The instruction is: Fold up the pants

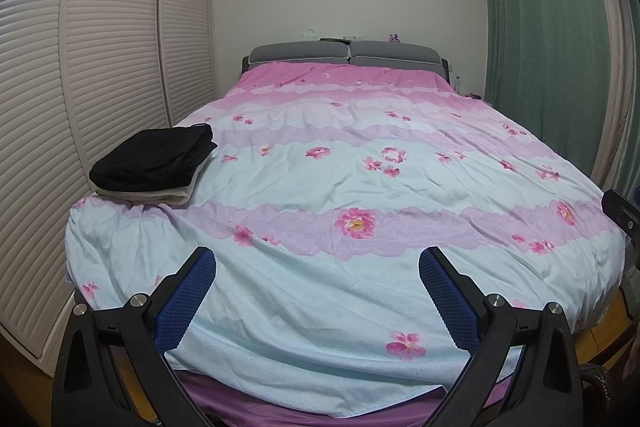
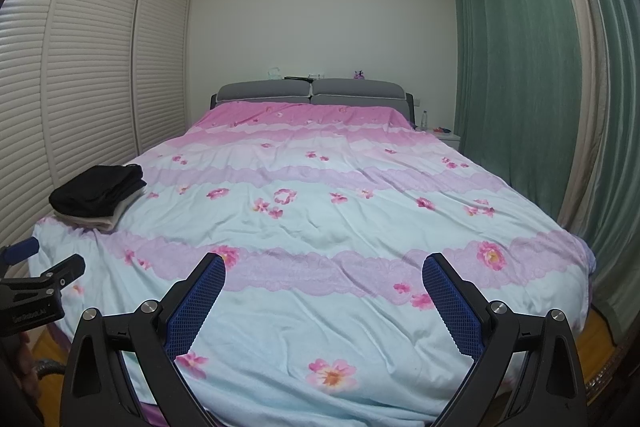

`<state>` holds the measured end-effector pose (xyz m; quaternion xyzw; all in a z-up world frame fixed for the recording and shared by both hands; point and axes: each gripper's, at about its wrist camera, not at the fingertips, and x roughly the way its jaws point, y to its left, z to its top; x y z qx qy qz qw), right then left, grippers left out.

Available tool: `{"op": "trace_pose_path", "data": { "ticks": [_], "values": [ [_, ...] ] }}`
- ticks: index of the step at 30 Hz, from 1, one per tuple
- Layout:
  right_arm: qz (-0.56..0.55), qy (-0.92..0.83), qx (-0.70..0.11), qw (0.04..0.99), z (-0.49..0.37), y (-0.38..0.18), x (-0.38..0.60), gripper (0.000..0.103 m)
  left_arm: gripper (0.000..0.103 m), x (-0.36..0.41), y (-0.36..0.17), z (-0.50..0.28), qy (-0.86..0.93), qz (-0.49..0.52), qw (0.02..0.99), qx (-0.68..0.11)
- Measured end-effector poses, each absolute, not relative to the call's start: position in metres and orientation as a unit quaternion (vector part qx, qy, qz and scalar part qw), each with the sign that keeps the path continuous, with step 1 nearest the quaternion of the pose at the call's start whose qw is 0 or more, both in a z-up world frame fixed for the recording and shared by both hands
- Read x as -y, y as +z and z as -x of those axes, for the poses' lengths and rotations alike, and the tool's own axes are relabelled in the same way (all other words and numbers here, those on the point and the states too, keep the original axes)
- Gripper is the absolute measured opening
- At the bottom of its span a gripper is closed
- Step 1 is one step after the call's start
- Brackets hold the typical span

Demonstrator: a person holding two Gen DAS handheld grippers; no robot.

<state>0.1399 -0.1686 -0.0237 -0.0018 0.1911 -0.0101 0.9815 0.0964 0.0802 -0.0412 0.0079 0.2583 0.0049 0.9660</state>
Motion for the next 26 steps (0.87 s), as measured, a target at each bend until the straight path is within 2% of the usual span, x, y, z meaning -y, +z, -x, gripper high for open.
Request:
{"op": "trace_pose_path", "data": {
  "ticks": [26],
  "values": [
    [0.001, -0.012, -0.189, 0.982, -0.1385, -0.0231, 0.1675, 0.1, 0.103, -0.0804, -0.045, -0.0964, 0.011, -0.006, 0.963, -0.271]
  ]
}}
